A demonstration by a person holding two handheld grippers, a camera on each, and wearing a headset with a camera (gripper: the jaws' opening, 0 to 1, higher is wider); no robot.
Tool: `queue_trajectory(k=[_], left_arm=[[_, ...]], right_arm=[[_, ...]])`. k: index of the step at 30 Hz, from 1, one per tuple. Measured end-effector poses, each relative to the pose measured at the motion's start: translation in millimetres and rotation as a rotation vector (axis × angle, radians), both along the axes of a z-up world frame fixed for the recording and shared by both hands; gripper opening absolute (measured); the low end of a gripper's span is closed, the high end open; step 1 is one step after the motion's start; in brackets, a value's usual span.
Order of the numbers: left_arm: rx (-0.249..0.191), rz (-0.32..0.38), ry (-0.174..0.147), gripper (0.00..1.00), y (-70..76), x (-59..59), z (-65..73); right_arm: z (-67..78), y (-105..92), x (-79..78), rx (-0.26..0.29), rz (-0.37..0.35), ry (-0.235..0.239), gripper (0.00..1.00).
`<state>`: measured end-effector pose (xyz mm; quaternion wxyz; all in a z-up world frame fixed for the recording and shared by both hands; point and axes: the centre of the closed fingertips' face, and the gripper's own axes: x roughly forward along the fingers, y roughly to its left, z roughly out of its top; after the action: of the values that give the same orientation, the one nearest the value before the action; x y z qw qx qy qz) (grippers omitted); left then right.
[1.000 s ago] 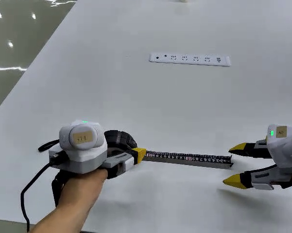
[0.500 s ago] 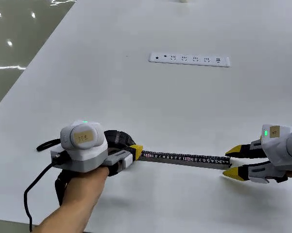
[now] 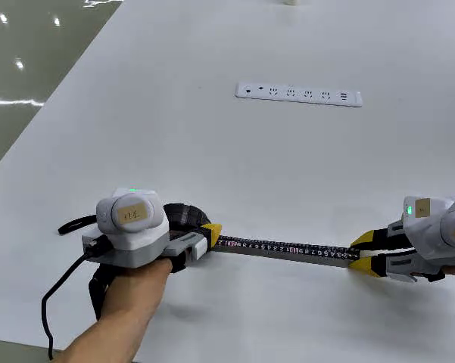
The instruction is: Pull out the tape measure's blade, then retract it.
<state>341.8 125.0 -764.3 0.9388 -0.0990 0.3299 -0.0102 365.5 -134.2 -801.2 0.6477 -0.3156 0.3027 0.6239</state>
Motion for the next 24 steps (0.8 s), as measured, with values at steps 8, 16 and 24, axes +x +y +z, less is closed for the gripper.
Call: queue_trajectory(k=[8,16,24], left_arm=[[0.003,0.003,0.004,0.63,0.9,1.3,-0.7],[0.004,0.015,0.008,0.63,1.3,3.3,-1.2],[0.016,0.024,0.022,0.61,2.8,5.0,-3.6]], right_arm=[[-0.1,-1.1,0.7,0.003,-0.014,0.023,0.13],[0.3,-0.8,0.9,0.024,-0.045,0.038,0.12],[-0.4,-0.8,1.3,0.025,-0.045,0.03,0.12]])
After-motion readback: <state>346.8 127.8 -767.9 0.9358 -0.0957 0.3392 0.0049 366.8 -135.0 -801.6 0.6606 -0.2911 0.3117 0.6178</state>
